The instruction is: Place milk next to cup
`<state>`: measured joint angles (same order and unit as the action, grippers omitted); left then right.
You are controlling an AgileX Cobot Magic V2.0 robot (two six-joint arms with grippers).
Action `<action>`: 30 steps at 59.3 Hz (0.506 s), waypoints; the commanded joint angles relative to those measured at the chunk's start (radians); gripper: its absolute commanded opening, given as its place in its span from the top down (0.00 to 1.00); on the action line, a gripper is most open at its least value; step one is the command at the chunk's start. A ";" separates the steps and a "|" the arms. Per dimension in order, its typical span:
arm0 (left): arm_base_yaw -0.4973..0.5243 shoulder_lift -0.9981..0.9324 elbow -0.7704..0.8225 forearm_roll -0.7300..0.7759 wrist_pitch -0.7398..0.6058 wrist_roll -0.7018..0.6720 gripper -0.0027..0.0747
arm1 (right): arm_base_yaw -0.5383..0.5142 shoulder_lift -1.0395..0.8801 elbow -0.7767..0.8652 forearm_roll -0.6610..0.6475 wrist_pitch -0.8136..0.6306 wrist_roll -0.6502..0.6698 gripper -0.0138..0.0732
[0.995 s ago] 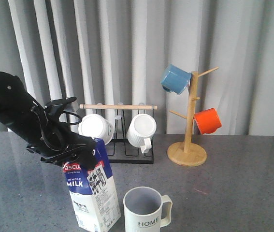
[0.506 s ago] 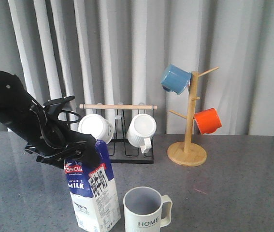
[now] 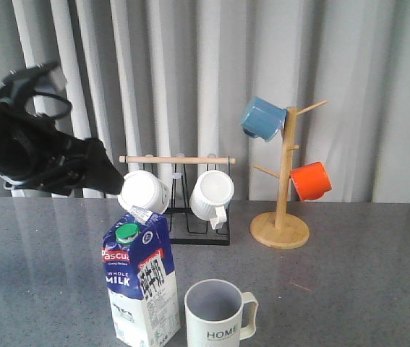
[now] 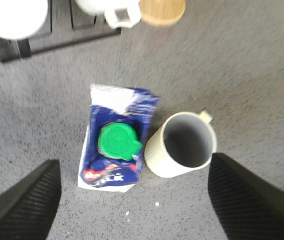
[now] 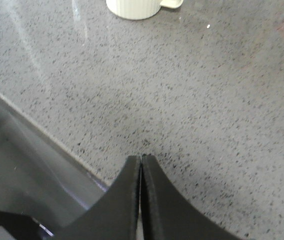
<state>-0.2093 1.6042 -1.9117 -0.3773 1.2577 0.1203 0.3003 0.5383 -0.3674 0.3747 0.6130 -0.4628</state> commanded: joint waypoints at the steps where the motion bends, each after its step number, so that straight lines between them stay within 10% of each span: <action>1: -0.003 -0.138 -0.026 -0.029 -0.004 -0.011 0.24 | -0.003 0.000 -0.025 0.010 -0.130 -0.002 0.85; 10: -0.003 -0.281 -0.026 -0.026 -0.004 -0.016 0.37 | -0.003 0.000 -0.025 0.010 -0.252 0.005 0.85; 26: -0.003 -0.554 0.006 0.027 -0.004 -0.011 0.97 | -0.003 0.000 -0.025 0.012 -0.333 0.016 0.85; 30: -0.003 -0.631 0.053 0.029 -0.010 -0.009 0.98 | -0.003 0.000 -0.025 0.012 -0.328 0.016 0.85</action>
<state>-0.2093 1.0639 -1.8893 -0.3415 1.2766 0.1139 0.3003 0.5383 -0.3674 0.3770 0.3525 -0.4446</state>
